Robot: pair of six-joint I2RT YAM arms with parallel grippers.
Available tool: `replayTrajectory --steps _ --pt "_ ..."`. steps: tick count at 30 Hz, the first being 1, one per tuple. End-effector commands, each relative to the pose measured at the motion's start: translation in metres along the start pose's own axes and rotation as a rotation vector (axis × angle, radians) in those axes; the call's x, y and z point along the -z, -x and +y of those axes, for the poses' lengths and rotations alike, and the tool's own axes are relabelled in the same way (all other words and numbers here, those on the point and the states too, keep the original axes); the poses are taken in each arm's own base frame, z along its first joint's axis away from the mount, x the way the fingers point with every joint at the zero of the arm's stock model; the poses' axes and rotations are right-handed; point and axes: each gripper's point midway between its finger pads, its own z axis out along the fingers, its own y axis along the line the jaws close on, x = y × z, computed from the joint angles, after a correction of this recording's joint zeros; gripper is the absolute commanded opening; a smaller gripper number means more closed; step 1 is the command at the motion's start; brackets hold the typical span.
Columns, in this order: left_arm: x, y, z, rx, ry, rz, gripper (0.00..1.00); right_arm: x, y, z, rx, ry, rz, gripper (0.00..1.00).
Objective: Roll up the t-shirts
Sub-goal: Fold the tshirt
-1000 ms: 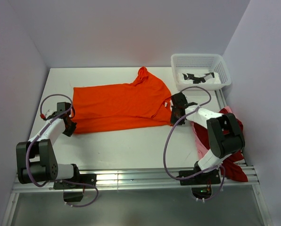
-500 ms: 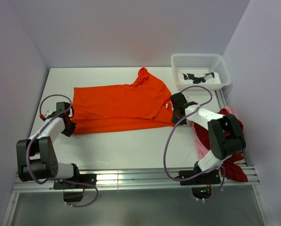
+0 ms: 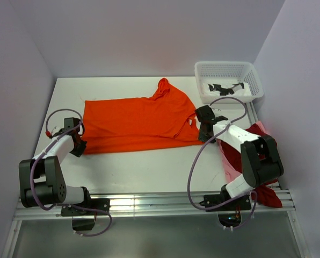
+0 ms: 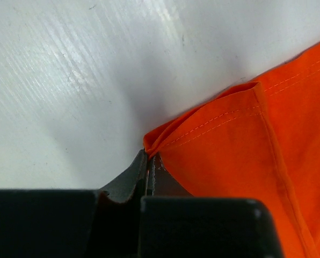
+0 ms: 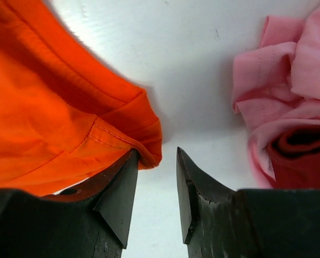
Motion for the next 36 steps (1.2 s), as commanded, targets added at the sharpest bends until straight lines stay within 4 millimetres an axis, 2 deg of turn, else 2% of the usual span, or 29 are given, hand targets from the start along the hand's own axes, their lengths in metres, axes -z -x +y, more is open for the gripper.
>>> replayTrajectory --steps 1,9,14,15,19,23,30,36 --pt "0.000 0.005 0.002 -0.006 -0.012 -0.027 0.00 0.030 0.027 0.014 -0.059 0.110 -0.096 0.41" --pt "-0.003 0.001 0.003 -0.017 -0.022 -0.025 0.01 0.079 0.034 0.091 -0.140 0.505 -0.072 0.43" --pt "-0.002 0.001 0.002 -0.019 -0.033 -0.025 0.01 0.086 0.030 0.131 -0.162 0.596 -0.030 0.45" --pt "-0.002 0.001 0.002 -0.015 -0.033 -0.026 0.01 0.082 0.025 0.143 -0.156 0.616 -0.011 0.45" --pt "-0.001 0.001 0.003 -0.014 -0.037 -0.030 0.01 0.071 0.014 0.170 -0.177 0.640 0.038 0.49" --pt "-0.001 0.001 0.003 -0.016 -0.038 -0.033 0.01 0.057 0.010 0.184 -0.196 0.631 0.063 0.49" --pt "0.000 0.001 0.004 -0.012 -0.042 -0.036 0.01 0.042 0.014 0.192 -0.207 0.594 0.060 0.47" --pt "0.000 0.001 0.004 -0.016 -0.046 -0.035 0.01 0.038 0.020 0.194 -0.220 0.581 0.036 0.32"
